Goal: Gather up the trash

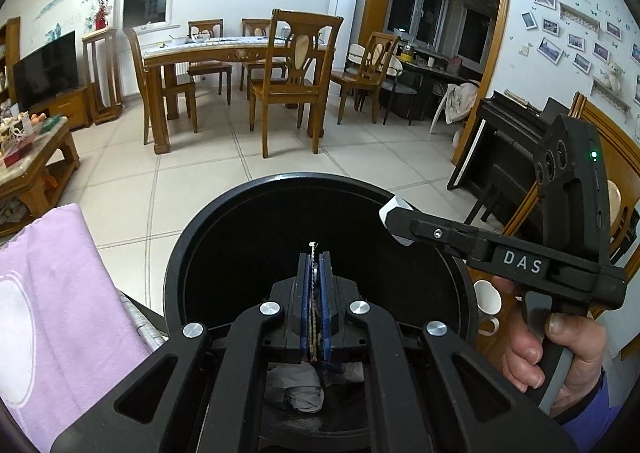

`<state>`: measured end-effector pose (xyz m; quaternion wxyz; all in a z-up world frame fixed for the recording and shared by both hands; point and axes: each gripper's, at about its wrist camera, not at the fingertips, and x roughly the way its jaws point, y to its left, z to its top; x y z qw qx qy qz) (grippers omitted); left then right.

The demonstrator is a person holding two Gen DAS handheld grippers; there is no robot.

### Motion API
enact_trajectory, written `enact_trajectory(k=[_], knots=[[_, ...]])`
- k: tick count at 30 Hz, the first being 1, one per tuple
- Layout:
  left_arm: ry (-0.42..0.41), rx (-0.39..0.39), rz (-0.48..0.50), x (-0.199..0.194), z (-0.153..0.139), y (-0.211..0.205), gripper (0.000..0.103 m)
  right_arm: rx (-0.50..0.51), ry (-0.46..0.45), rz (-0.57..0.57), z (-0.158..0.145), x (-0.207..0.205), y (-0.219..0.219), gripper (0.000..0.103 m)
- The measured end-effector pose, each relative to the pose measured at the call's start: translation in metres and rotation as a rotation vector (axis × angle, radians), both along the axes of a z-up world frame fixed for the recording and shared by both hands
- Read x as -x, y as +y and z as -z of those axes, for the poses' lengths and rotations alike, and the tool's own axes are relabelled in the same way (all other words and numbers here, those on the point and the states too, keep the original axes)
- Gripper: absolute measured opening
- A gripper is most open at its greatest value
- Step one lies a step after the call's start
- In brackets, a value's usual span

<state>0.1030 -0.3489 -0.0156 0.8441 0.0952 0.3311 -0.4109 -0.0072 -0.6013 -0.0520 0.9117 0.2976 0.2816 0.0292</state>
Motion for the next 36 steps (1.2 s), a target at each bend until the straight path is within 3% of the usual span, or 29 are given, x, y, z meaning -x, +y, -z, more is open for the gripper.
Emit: enact_trajectory(k=[1,3,6,7,8,10,17,21,26,36], knots=[[-0.003,0.006,-0.004,0.001,-0.001,0.002,0.008,0.002,0.005,-0.005,0.0,-0.001,0.003,0.044],[-0.004,0.003,-0.004,-0.001,-0.005,0.0,0.009,0.007,0.012,-0.008,-0.003,-0.007,0.006,0.064],[-0.001,0.001,-0.002,0.0,-0.007,0.0,0.014,0.006,0.013,-0.005,-0.003,-0.006,0.009,0.067],[-0.003,0.003,-0.003,0.001,-0.008,0.002,0.03,0.01,0.013,-0.003,-0.003,-0.006,0.009,0.067],[-0.015,0.009,-0.014,0.003,-0.01,0.004,0.06,0.011,0.012,-0.004,-0.003,-0.006,0.01,0.067],[-0.068,0.044,-0.05,0.011,-0.019,0.015,0.093,0.017,0.01,-0.005,-0.006,-0.005,0.013,0.067],[-0.126,0.086,-0.1,0.026,-0.04,0.058,0.098,0.055,-0.003,-0.036,-0.022,-0.003,0.048,0.072],[-0.139,0.106,-0.167,0.035,-0.046,0.106,0.098,0.083,-0.017,-0.089,-0.036,-0.01,0.088,0.079],[-0.159,0.125,-0.289,0.041,-0.047,0.176,0.098,0.122,-0.031,-0.186,-0.056,-0.024,0.16,0.086],[-0.169,0.115,-0.676,0.048,-0.032,0.332,0.098,0.244,-0.069,-0.403,-0.079,-0.056,0.35,0.096]])
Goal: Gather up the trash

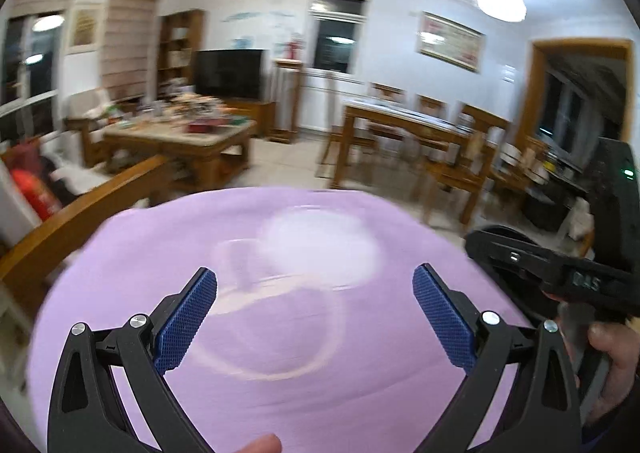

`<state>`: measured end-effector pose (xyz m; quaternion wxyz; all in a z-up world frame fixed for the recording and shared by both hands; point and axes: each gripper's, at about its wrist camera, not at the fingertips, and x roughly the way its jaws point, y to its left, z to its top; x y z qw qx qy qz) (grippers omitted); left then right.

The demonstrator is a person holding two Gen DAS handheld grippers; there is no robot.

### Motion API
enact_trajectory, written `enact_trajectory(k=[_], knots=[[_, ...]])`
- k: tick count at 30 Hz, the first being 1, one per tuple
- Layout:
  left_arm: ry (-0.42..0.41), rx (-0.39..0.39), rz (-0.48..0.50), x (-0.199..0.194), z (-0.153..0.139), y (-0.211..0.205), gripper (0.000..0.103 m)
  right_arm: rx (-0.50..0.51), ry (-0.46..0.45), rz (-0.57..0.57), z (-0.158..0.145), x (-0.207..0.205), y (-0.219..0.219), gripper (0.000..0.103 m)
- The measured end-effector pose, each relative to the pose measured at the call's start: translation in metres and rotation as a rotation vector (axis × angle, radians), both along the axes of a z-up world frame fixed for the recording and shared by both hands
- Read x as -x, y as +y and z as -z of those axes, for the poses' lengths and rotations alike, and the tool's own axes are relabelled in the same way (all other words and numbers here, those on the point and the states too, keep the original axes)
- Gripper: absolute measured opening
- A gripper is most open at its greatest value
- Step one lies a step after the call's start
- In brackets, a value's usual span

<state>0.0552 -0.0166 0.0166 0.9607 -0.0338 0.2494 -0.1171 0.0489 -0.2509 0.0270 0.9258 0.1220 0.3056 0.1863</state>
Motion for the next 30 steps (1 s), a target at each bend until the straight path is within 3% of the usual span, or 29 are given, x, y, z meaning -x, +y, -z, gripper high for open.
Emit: enact_trajectory(k=[6,11,18,30], knots=[[-0.003,-0.012,-0.128,-0.001,0.009,0.045,0.098,0.088,-0.091,0.02,0.008,-0.01,0.08,0.098],[0.0,0.029,-0.163,0.003,0.013,0.066,0.098,0.135,-0.215,0.061,0.024,-0.006,0.103,0.098],[-0.026,-0.005,-0.166,0.012,0.016,0.067,0.098,0.203,-0.404,0.032,0.025,0.018,0.118,0.098],[-0.069,-0.032,-0.22,0.016,0.015,0.071,0.098,0.171,-0.39,0.02,0.027,0.031,0.111,0.098]])
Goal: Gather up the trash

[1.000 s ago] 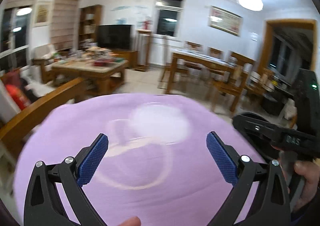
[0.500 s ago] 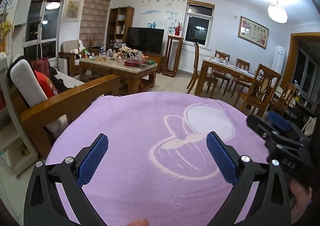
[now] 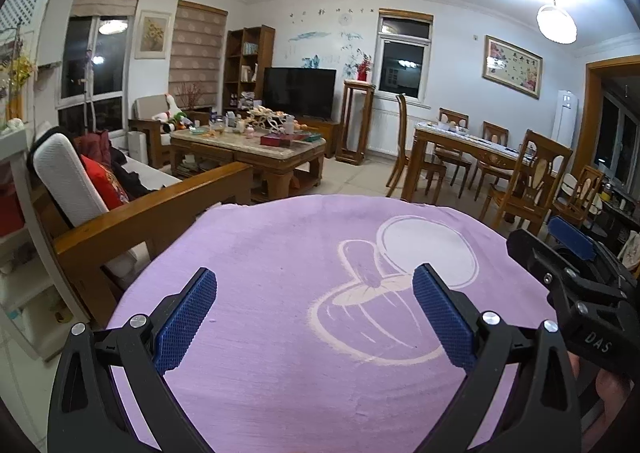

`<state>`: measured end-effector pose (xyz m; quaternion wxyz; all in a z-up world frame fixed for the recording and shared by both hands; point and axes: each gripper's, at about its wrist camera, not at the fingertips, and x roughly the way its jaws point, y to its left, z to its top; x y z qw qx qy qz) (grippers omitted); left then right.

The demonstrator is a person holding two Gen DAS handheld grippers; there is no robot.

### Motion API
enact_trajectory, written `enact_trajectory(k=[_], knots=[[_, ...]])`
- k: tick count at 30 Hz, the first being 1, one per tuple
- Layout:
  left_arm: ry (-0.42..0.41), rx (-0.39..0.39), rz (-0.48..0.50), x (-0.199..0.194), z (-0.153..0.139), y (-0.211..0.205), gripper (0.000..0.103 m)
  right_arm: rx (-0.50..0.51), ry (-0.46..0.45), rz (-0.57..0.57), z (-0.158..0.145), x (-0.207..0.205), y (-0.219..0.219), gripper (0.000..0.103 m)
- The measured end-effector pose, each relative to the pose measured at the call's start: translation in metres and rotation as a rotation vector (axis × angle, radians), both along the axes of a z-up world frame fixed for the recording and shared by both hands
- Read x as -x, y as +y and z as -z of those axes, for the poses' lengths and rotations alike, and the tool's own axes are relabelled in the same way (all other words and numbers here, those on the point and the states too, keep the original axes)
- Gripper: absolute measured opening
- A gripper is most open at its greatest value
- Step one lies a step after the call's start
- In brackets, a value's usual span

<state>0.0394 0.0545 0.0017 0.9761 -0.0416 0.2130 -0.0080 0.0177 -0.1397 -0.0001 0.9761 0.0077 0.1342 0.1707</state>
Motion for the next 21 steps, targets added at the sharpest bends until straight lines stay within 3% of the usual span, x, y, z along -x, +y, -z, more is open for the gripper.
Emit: enact_trajectory(k=[21], knots=[[0.016,-0.041,-0.032,-0.0002,-0.0011,-0.0017,0.098,-0.025,-0.016,-0.005,-0.0059,0.0095,-0.0063,0.098]])
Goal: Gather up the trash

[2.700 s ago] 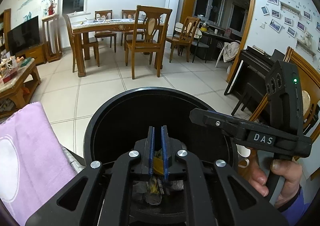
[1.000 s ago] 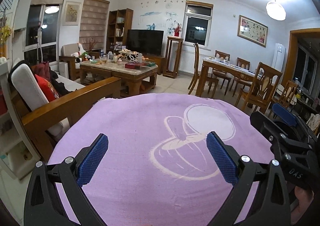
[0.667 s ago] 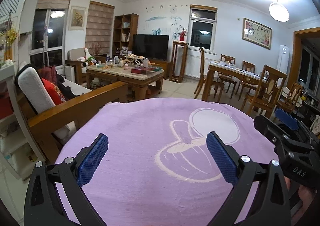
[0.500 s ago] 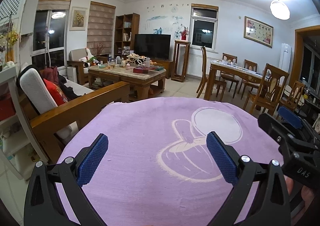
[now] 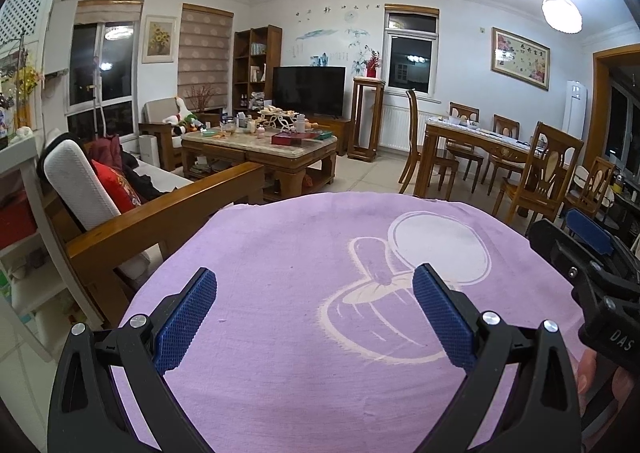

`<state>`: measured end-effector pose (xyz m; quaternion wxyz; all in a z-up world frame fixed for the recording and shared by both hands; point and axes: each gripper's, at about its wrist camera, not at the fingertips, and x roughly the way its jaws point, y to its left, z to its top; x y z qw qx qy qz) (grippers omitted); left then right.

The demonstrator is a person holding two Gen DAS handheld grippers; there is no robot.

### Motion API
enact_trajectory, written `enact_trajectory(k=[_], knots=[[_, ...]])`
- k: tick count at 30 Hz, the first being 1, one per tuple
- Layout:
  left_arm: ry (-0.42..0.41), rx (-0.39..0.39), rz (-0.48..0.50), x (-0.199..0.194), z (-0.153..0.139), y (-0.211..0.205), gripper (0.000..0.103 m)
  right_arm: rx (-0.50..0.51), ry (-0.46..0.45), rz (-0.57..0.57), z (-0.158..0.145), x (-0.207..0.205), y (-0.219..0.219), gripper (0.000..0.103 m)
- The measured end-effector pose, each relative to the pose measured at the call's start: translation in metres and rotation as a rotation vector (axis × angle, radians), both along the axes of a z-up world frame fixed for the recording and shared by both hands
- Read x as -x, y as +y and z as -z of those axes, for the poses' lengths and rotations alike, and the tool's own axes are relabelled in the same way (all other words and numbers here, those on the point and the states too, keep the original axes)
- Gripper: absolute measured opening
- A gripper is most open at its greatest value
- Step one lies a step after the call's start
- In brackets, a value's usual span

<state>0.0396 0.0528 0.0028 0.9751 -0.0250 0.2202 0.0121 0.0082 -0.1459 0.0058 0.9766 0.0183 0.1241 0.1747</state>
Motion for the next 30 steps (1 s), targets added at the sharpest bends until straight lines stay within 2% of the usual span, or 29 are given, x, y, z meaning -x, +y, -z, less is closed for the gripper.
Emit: enact_trajectory(k=[30], knots=[[-0.002,-0.009,0.007,0.0027,-0.0039,-0.0034,0.098,-0.002,0.007,0.007,-0.0027,0.0011,0.0031,0.098]])
